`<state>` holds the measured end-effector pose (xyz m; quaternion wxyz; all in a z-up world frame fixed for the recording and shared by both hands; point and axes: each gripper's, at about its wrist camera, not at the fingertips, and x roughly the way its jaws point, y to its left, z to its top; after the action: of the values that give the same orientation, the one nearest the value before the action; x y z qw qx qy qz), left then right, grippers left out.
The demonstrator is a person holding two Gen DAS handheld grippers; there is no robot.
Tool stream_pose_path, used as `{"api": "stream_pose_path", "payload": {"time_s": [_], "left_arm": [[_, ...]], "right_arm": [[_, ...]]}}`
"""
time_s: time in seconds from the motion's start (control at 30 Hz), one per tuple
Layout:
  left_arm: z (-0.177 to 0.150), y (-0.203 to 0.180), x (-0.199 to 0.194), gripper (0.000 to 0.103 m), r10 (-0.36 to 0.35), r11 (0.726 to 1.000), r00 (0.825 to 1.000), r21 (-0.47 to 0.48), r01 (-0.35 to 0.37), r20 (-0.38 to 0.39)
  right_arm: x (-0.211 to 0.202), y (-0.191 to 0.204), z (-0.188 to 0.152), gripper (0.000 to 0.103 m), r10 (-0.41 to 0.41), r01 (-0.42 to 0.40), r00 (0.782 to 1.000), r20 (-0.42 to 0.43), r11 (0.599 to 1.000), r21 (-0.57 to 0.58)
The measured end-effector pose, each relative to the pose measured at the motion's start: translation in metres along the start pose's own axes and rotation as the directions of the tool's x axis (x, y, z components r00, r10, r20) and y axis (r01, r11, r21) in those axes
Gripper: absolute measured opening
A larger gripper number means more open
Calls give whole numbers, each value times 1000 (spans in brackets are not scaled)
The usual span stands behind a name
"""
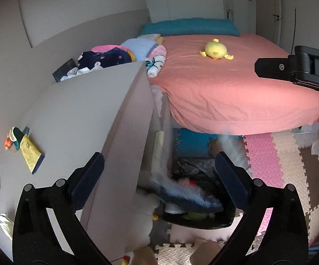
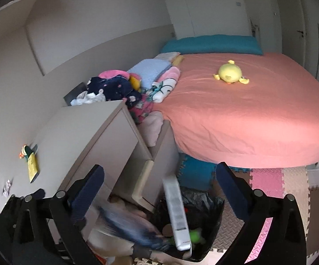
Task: Collect trash
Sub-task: 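Carry the fish and white box over the trash bin and open both tools, then move both tools back over the desk and grasp the cream paper bag with the left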
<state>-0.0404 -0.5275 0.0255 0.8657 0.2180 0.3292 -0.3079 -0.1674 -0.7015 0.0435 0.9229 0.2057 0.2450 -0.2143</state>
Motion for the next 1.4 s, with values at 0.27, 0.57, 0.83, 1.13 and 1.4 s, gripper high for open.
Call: {"api": "stream_pose_path", "payload": {"time_s": [0.27,0.57,0.83,1.13,1.4], "left_arm": [[-4,26,-6,97,-10,998,1000,-63,9,-4],[-14,58,-21,97,8,993,1000,-122,-8,0],[-26,93,-41,97,7,990,1000,-142,-5,8],[-48,155,-76,97,-100,984,995,-152,97,-10],[-88,226,-98,97,-80,983,996,-171,73,-36]], "right_arm": [[-1,10,-6,101,12,-12,1000,-8,1000,-13],[3,39,-9,101,32,-33,999,-23,998,-45],[4,76,-15,101,93,-99,994,-59,990,-105],[2,145,-26,101,192,-212,975,-113,953,-217],[18,210,-40,101,246,-288,953,-177,917,-275]]}}
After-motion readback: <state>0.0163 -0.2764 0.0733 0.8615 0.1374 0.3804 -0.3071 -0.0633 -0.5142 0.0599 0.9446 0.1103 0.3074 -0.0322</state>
